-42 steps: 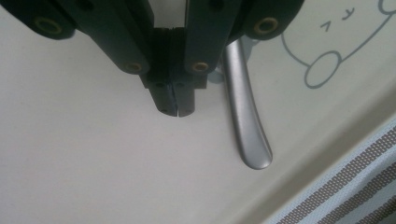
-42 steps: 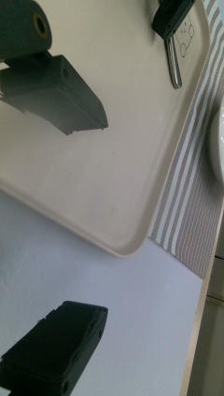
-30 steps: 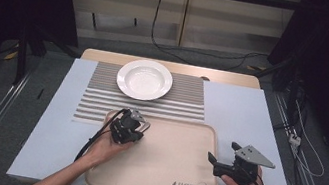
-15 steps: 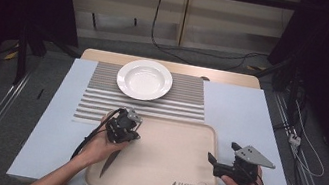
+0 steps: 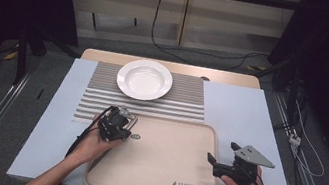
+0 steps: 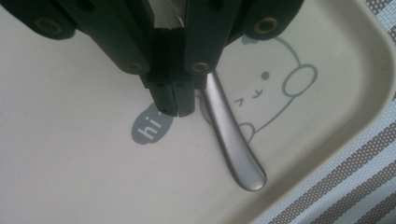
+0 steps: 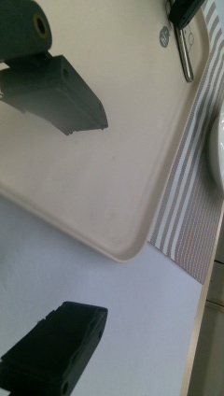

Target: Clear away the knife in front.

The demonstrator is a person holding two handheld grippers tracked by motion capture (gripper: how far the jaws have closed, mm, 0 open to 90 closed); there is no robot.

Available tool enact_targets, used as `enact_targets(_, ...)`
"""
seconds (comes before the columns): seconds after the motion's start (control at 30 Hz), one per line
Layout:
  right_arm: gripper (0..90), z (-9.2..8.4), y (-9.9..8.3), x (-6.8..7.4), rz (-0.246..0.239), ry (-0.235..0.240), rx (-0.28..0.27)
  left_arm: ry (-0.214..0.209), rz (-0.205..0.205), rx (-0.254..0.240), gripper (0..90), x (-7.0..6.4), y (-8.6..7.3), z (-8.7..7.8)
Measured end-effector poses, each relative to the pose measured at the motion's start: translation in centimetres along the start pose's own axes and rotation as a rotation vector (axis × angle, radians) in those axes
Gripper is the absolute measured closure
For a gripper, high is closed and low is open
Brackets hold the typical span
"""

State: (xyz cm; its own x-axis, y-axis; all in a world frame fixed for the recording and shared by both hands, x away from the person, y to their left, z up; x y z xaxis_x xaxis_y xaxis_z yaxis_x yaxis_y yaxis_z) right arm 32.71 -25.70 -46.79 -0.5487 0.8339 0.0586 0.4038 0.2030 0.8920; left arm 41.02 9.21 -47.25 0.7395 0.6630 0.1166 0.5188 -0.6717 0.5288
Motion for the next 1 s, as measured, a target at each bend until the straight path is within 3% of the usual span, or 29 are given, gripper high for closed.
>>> enact_targets(0.47,8.5,0.0,0.0,0.0,0.000,0.000,0.000,-0.001,-0.027,0.024,90.0,0.9,-0.5,-0.3)
enact_targets(1.0,8.6,0.1,0.0,0.0,0.001,0.000,0.005,0.030,-0.043,0.058,90.0,1.8,-1.1,-0.7)
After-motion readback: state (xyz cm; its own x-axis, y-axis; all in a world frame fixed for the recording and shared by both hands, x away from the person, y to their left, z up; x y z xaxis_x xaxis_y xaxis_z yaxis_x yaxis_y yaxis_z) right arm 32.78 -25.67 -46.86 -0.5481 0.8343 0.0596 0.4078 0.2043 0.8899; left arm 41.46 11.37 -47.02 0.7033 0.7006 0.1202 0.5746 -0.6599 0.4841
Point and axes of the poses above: each handheld gripper's, and its own axes: z roughly forward along the jaws, y roughly out of its top, x roughly to its left, the point moved 5 cm from there along z, roughly forward along the jaws, and after that the axes turned 8 degrees about y, right-handed, at the moved point
